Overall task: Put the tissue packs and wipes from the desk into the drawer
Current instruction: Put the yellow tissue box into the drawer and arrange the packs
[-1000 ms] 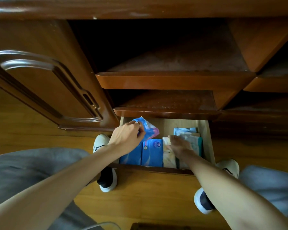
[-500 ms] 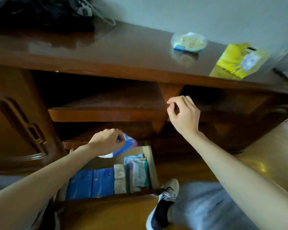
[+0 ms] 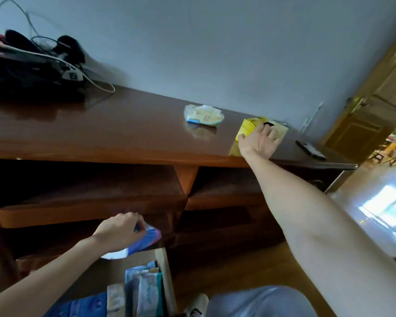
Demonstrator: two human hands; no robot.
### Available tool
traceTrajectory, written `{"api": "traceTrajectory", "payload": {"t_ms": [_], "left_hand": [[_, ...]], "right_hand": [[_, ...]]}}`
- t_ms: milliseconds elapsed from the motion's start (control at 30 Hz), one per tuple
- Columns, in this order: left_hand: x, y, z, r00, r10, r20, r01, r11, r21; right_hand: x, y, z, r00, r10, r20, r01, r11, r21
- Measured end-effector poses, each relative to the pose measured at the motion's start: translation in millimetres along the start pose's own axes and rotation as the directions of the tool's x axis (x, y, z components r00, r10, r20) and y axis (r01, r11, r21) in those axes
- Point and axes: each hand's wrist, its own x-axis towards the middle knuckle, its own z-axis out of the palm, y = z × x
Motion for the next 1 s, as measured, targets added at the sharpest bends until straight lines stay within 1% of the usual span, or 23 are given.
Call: {"api": "traceTrajectory", "payload": {"t_ms": [133,200,300,367,433,533,633,700,767,833,900,1000], "left_hand": [[12,5,6,1.000,0.014,0.017,-0.014,1.000,0.004],[16,7,7,1.000,0.021,0.021,-0.020,1.000,-0.010],[18,10,7,0.999,0.026,0.022,-0.025,0.999,-0.035],[19,10,8,0.999,0.034,0.025,-0.033,0.999,-0.031],[20,11,9,0.998,0.051,0.024,-0.051,0.998,-0.032],[22,11,11,0.997,0.070,0.016,-0.069,0.997,-0.047],[22,7,11,0.997,0.071,0.018,-0.070,0.996,-0.051],[19,5,11,0.998,0.065,0.024,-0.064,0.997,-0.048],[16,5,9,0.999,0.050,0.017,-0.049,0.998,-0.049],[11,5,6,0.999,0.037,0.005,-0.037,0.998,-0.055],[2,3,1,1.000,0.006,-0.017,-0.007,0.996,-0.085],[-13,-5,-8,0.997,-0.074,-0.034,0.067,0.982,-0.175]], "right_hand": [[20,0,6,0.995,-0.063,-0.073,0.045,0.974,-0.220],[24,-1,10,0.992,-0.084,-0.094,0.053,0.952,-0.301],[28,0,16,0.989,-0.108,-0.103,0.064,0.931,-0.360],[35,3,18,0.987,-0.108,-0.120,0.058,0.931,-0.360],[39,0,20,0.986,-0.069,-0.154,0.017,0.950,-0.313],[29,-13,18,0.978,0.028,-0.207,-0.068,0.980,-0.187],[14,-22,6,0.988,0.055,-0.144,-0.058,0.998,-0.015],[0,-24,-6,0.993,0.014,-0.117,0.001,0.992,0.125],[-26,-23,-17,0.977,-0.068,-0.202,0.104,0.979,0.175],[-62,-21,-25,0.937,-0.150,-0.315,0.220,0.955,0.200],[-101,-15,-32,0.893,-0.225,-0.390,0.344,0.899,0.269],[-155,0,-39,0.835,-0.325,-0.444,0.501,0.783,0.368]]}}
